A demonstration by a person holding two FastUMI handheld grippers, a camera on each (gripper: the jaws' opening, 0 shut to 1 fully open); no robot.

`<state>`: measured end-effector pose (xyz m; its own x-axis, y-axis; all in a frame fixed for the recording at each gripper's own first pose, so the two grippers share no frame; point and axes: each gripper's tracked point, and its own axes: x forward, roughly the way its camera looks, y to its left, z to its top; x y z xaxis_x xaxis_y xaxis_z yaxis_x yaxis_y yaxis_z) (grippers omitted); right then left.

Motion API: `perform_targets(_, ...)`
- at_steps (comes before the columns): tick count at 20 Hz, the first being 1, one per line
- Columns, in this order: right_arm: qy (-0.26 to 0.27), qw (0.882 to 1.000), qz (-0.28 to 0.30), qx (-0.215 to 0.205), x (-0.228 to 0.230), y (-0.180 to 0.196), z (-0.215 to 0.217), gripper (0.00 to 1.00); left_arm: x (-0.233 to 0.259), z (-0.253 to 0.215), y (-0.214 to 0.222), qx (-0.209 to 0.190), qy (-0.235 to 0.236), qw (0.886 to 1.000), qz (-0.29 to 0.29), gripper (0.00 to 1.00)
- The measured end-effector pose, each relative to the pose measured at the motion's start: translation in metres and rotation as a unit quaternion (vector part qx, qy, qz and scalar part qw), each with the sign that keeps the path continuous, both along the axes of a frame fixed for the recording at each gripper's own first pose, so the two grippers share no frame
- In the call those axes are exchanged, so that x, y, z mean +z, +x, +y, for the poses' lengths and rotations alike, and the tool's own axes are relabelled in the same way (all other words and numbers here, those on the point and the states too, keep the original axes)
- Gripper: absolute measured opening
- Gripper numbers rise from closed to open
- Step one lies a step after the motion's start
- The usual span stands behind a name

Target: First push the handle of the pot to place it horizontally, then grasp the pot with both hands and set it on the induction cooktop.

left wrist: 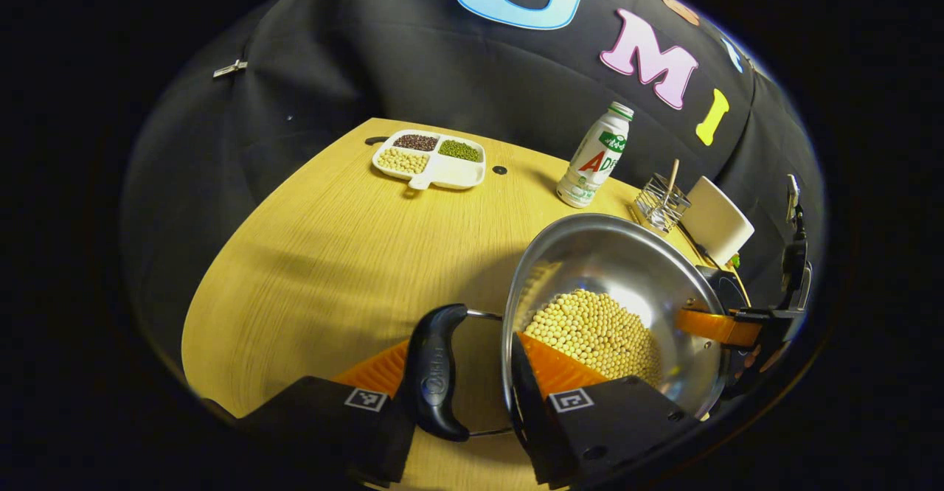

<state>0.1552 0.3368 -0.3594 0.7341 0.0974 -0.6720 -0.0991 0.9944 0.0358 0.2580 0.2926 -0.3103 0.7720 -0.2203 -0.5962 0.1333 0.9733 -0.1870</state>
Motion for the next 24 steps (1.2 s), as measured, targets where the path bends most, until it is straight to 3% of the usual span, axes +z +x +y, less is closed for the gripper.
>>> perform_targets(4,-0.003,1.0,0.003,0.007,-0.003,-0.006,0.002,0.69,0.0,0.007,0.0,0.007,0.004,1.0,0.007,0.63)
perform_targets(7,0.008,1.0,0.01,0.002,-0.004,-0.007,0.005,0.6,0.001,0.008,-0.003,0.014,0.003,1.0,0.009,0.6)
perform_targets(15,-0.004,1.0,-0.006,0.023,0.007,-0.016,0.009,0.61,0.003,0.012,-0.021,0.032,-0.002,0.999,0.021,0.58)
perform_targets(16,-0.004,1.0,-0.007,0.026,0.01,-0.018,0.01,0.56,0.008,0.013,-0.023,0.033,0.0,0.999,0.017,0.58)
perform_targets(22,0.008,0.999,-0.022,0.027,0.046,-0.03,0.002,0.6,0.044,0.002,-0.037,0.028,0.013,1.0,-0.001,0.57)
perform_targets(23,0.009,0.999,-0.024,0.026,0.053,-0.032,-0.002,0.56,0.05,-0.002,-0.04,0.027,0.014,1.0,-0.004,0.57)
perform_targets(24,0.012,0.999,-0.025,0.024,0.06,-0.034,-0.006,0.6,0.057,-0.007,-0.044,0.027,0.015,1.0,-0.006,0.57)
